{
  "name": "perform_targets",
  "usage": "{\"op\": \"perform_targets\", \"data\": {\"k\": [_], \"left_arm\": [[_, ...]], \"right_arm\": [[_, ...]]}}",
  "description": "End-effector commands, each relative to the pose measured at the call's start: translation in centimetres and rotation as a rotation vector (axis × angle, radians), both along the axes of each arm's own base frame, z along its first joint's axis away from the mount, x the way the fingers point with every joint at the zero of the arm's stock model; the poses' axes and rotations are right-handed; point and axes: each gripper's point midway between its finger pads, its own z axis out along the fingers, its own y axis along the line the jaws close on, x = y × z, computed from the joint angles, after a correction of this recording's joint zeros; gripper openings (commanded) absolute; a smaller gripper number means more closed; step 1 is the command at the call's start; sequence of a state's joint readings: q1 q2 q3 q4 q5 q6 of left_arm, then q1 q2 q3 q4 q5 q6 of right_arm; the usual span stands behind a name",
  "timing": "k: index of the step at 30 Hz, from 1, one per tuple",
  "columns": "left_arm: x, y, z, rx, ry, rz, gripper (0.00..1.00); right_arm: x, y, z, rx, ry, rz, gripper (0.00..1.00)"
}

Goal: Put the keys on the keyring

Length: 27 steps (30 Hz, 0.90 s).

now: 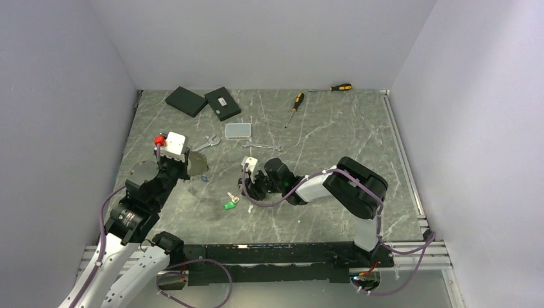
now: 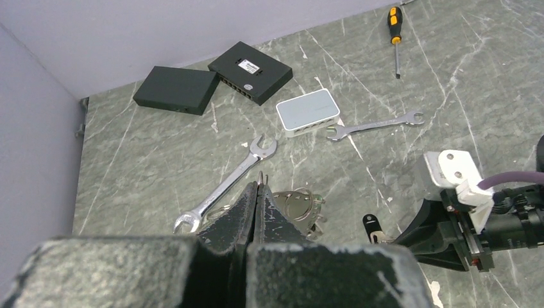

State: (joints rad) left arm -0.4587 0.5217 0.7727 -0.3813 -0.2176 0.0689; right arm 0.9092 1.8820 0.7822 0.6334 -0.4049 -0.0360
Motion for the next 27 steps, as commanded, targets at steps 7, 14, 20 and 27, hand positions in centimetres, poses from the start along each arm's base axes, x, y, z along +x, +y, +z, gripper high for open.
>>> {"op": "perform_targets", "data": {"k": [7, 14, 20, 27], "left_arm": [[0.3, -0.3, 1.9, -0.015, -0.067, -0.015, 0.00], [0.4, -0.3, 1.9, -0.014, -0.067, -0.014, 0.00], [0.5, -0.3, 1.7, -0.012, -0.062, -0.014, 0.00], [0.5, -0.4, 1.7, -0.012, -0.062, -0.015, 0.00]], "right_arm": [[2.0, 1.5, 1.0, 0.028, -0.095, -0.037, 0.21], [1.8, 1.9, 1.8, 0.046, -0.106, -0.024, 0.24], [1.6, 2.5, 2.7, 0.053, -0.120, -0.013, 0.31], [2.3, 2.8, 2.4, 0.044, -0.115, -0.058, 0.32]]}}
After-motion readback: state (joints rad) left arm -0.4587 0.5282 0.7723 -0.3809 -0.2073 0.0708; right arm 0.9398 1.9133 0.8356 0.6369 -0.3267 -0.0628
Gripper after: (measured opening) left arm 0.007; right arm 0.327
